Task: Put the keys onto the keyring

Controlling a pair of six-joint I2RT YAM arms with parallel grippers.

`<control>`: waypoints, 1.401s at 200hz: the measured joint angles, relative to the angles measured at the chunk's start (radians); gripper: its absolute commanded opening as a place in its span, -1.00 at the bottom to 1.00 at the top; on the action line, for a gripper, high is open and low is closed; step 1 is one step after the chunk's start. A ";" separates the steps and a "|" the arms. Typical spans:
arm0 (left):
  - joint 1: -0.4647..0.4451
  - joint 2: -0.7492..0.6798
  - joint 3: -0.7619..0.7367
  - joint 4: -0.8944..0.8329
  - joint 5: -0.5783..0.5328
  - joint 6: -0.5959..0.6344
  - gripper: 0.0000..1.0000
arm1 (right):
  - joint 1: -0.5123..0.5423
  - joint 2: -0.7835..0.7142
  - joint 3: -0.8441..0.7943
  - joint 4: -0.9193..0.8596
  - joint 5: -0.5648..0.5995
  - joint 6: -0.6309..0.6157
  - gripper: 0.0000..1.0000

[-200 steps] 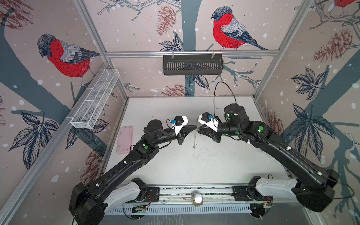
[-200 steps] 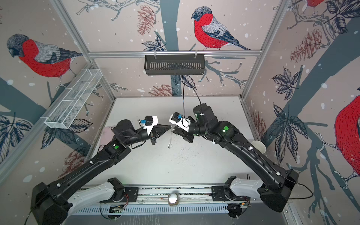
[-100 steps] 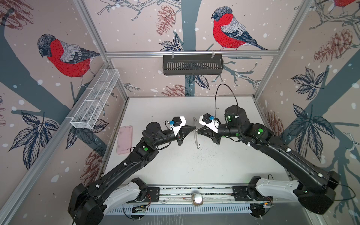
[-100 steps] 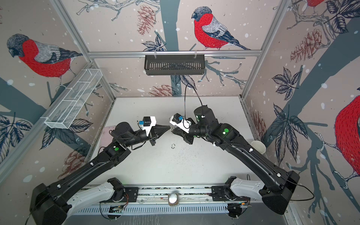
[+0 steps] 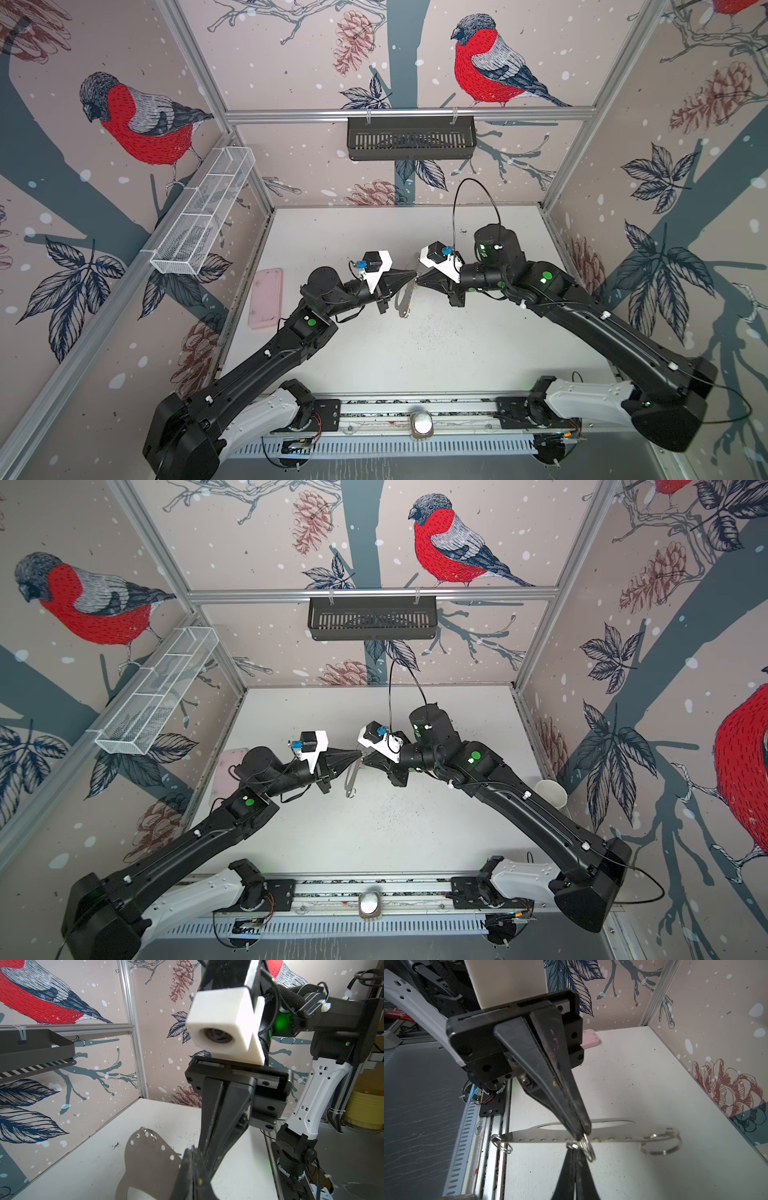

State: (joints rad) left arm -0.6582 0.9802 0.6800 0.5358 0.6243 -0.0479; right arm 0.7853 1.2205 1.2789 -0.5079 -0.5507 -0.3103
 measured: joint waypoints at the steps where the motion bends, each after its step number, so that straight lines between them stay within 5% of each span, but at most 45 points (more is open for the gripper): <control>1: 0.000 0.000 0.000 0.001 0.000 0.000 -1.00 | 0.000 0.000 0.000 0.000 -0.001 0.000 -0.93; 106: 0.001 -0.008 -0.035 0.057 0.000 -0.042 -1.00 | 0.007 0.024 0.006 0.013 -0.032 0.000 -0.94; 149: 0.001 -0.009 -0.055 0.100 -0.004 -0.062 -1.00 | 0.011 0.023 0.005 0.018 -0.037 0.000 -0.71; 280: 0.000 -0.029 -0.073 0.156 0.009 -0.085 -1.00 | -0.005 -0.049 -0.031 0.097 -0.009 0.019 -0.79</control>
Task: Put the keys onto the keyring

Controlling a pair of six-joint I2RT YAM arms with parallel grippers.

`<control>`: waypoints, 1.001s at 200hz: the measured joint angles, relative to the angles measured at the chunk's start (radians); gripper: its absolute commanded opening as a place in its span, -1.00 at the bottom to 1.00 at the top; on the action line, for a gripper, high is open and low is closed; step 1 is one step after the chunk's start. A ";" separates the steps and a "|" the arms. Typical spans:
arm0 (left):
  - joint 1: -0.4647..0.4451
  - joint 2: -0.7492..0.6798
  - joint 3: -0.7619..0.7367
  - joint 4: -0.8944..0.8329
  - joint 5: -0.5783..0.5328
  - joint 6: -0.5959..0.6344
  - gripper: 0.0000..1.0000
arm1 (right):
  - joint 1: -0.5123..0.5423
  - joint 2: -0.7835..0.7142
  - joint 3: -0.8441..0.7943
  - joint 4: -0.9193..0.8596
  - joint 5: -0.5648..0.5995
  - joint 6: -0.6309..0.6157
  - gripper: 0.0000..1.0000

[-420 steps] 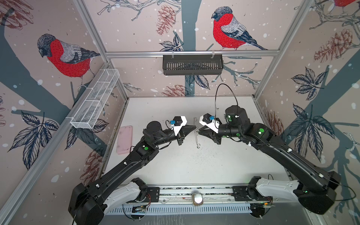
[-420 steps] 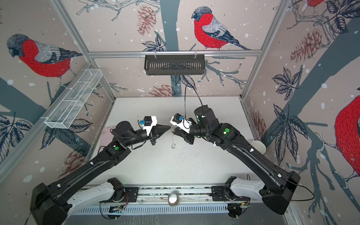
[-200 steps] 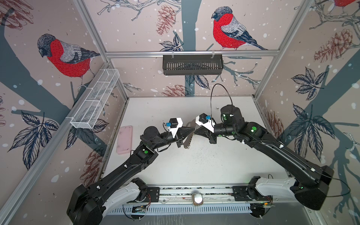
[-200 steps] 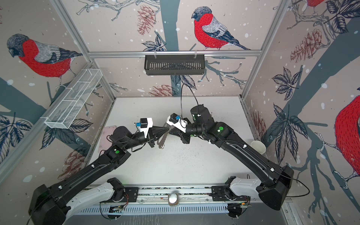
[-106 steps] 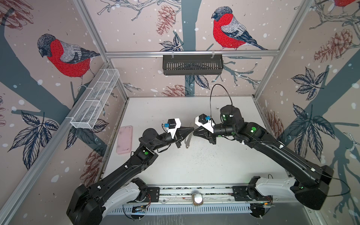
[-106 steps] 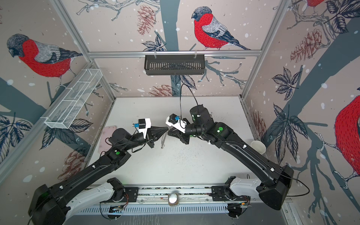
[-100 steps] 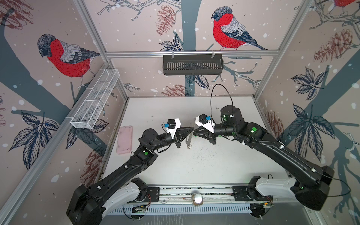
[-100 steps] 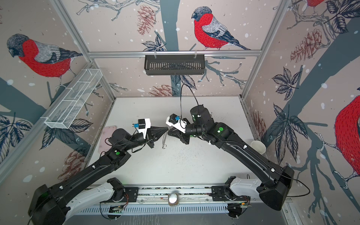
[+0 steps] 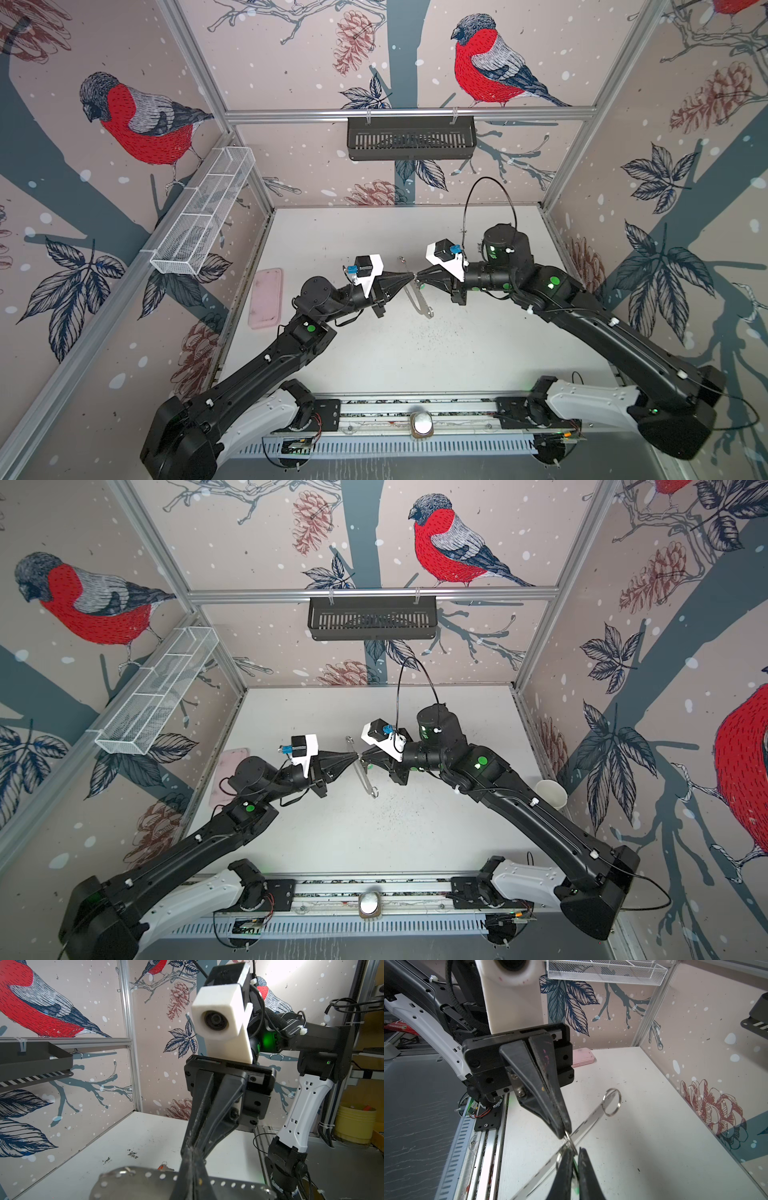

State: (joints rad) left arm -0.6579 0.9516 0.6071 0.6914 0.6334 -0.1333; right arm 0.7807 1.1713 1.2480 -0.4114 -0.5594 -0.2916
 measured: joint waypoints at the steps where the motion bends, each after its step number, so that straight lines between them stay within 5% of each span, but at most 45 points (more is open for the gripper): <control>1: 0.000 0.000 0.000 0.000 0.000 0.000 -1.00 | 0.000 0.000 0.000 0.000 0.000 0.000 -0.79; 200: 0.002 0.000 0.000 -0.005 0.002 0.000 -1.00 | -0.001 0.040 0.012 0.009 -0.029 0.000 -0.79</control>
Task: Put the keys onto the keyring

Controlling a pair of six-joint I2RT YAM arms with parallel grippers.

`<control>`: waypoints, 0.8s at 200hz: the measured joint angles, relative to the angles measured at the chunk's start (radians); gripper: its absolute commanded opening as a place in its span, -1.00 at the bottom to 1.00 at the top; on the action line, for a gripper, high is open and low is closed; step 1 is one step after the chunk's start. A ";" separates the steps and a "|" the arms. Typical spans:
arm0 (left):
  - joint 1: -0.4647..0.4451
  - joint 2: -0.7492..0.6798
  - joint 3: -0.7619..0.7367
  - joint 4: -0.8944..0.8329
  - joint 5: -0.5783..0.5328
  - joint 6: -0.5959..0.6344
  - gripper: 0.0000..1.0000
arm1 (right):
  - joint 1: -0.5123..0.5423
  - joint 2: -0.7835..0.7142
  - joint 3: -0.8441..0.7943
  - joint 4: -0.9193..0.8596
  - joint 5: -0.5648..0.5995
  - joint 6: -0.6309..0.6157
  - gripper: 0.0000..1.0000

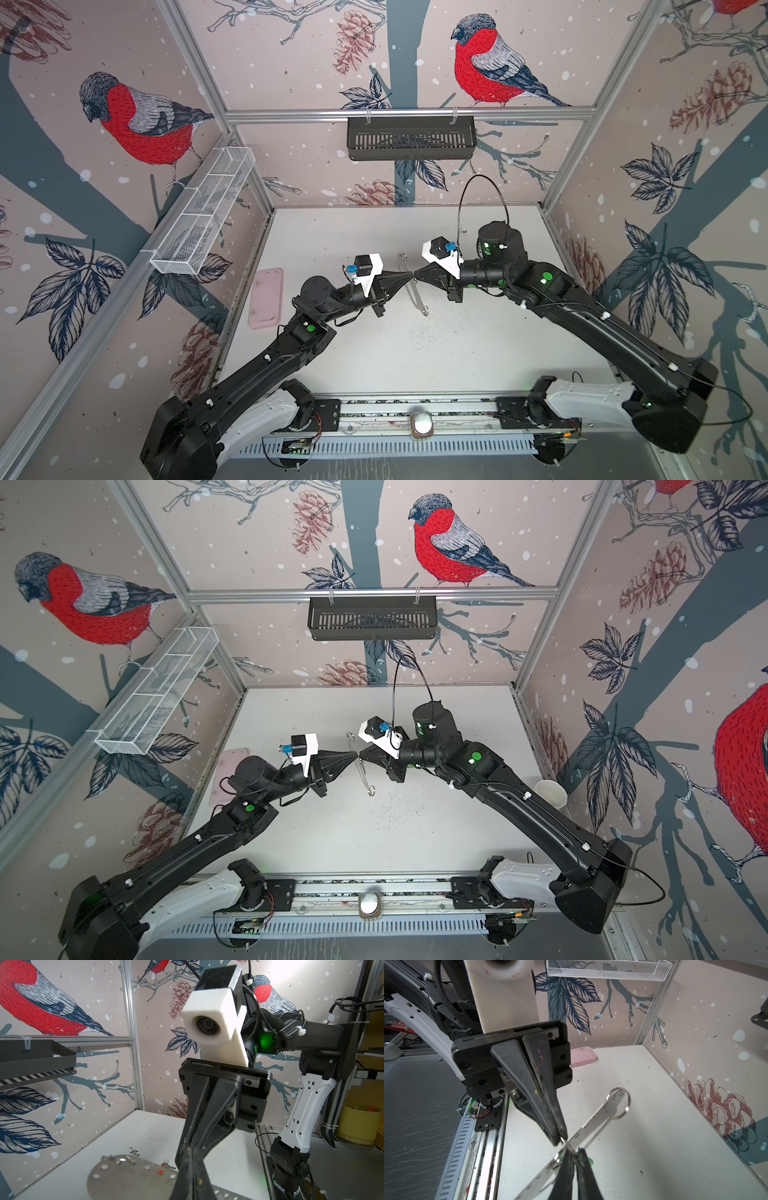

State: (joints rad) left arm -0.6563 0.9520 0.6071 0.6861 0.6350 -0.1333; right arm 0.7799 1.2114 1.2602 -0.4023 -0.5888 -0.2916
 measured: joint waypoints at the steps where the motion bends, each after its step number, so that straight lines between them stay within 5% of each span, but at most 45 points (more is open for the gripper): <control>1: 0.000 0.000 0.000 0.000 0.000 0.000 -1.00 | 0.000 0.000 0.000 0.000 -0.001 0.000 -0.79; 64: 0.000 0.005 0.000 0.001 0.020 0.003 -1.00 | 0.001 0.006 -0.003 -0.006 -0.027 0.000 -0.77; 160: 0.001 0.029 0.003 0.019 0.060 0.015 -1.00 | 0.001 -0.019 -0.025 -0.016 -0.037 0.000 -1.00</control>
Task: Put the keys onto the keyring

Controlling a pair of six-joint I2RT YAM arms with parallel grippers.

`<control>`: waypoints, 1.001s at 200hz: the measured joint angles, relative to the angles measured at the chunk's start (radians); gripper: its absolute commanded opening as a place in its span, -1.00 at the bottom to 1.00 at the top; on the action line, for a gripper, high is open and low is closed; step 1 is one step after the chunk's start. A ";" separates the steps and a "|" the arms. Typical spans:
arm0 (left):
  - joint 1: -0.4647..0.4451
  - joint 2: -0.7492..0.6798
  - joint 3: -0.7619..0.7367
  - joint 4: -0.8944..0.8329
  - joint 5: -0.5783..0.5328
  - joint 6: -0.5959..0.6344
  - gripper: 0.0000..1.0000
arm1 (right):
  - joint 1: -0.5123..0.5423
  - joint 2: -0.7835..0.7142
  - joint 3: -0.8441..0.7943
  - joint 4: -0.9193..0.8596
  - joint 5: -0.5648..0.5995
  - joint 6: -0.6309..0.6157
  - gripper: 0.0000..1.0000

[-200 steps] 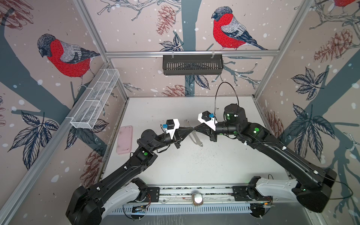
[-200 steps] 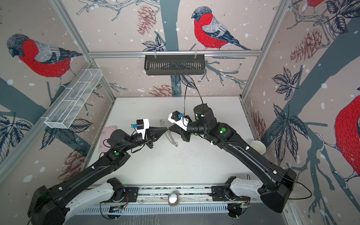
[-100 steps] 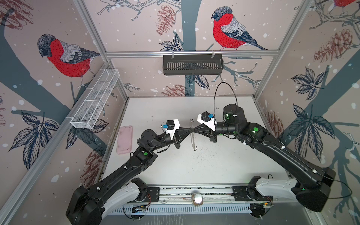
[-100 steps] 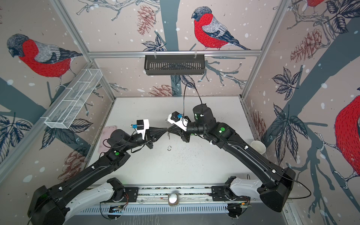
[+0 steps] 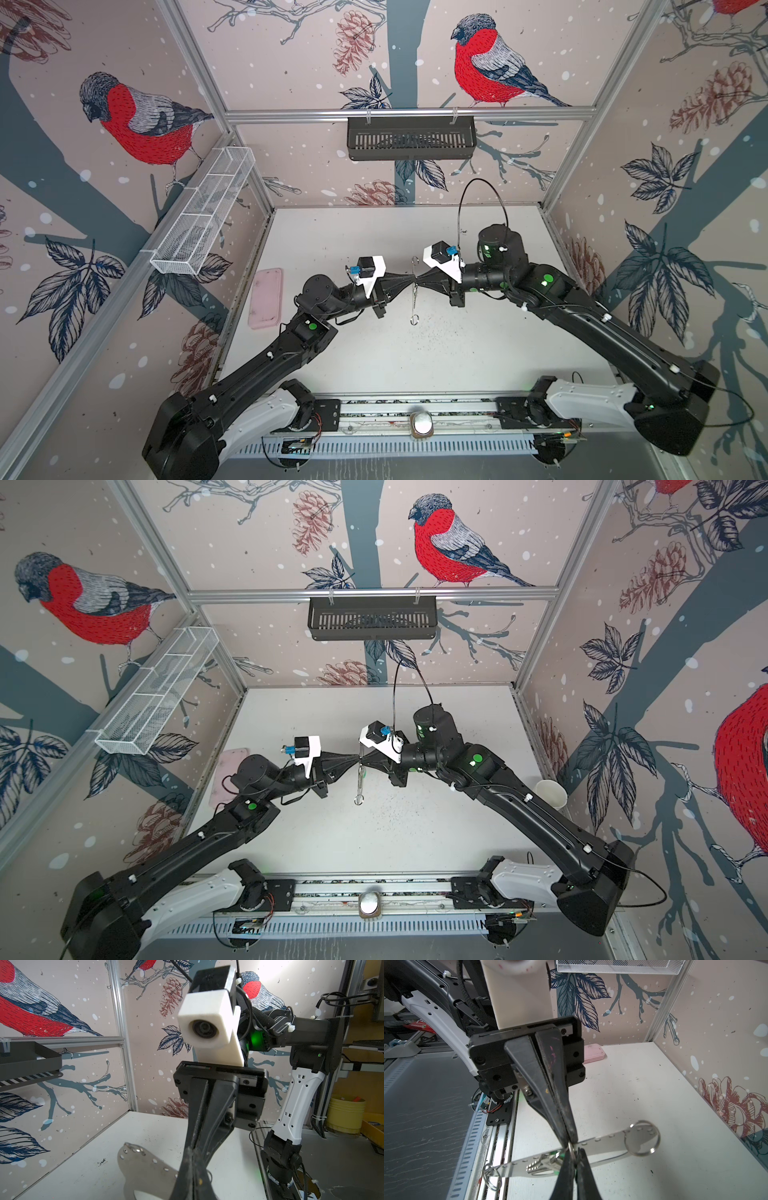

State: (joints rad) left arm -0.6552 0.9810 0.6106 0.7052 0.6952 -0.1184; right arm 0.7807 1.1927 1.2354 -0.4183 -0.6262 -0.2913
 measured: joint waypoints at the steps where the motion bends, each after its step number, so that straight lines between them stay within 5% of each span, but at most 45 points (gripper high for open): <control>1: 0.000 0.000 0.000 0.000 0.001 0.000 -1.00 | 0.000 0.000 0.000 0.000 0.000 0.000 -1.00; 44: 0.000 0.006 0.016 -0.018 0.003 0.009 -1.00 | -0.002 -0.006 -0.004 0.000 0.006 0.000 -1.00; 77: 0.001 -0.005 0.044 -0.076 -0.029 0.021 -0.62 | -0.004 0.009 0.009 -0.005 0.005 -0.005 -1.00; 112: -0.001 -0.028 0.069 -0.112 -0.033 0.043 -0.46 | -0.009 0.027 0.016 -0.030 -0.001 -0.023 -1.00; 200: 0.000 -0.104 0.147 -0.409 -0.169 0.196 -0.67 | 0.006 0.173 0.221 -0.286 0.127 -0.024 -1.00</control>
State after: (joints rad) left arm -0.6552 0.8768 0.7574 0.2962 0.5266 0.0772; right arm 0.7868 1.3655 1.4563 -0.7044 -0.4995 -0.3153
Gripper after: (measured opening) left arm 0.165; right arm 0.062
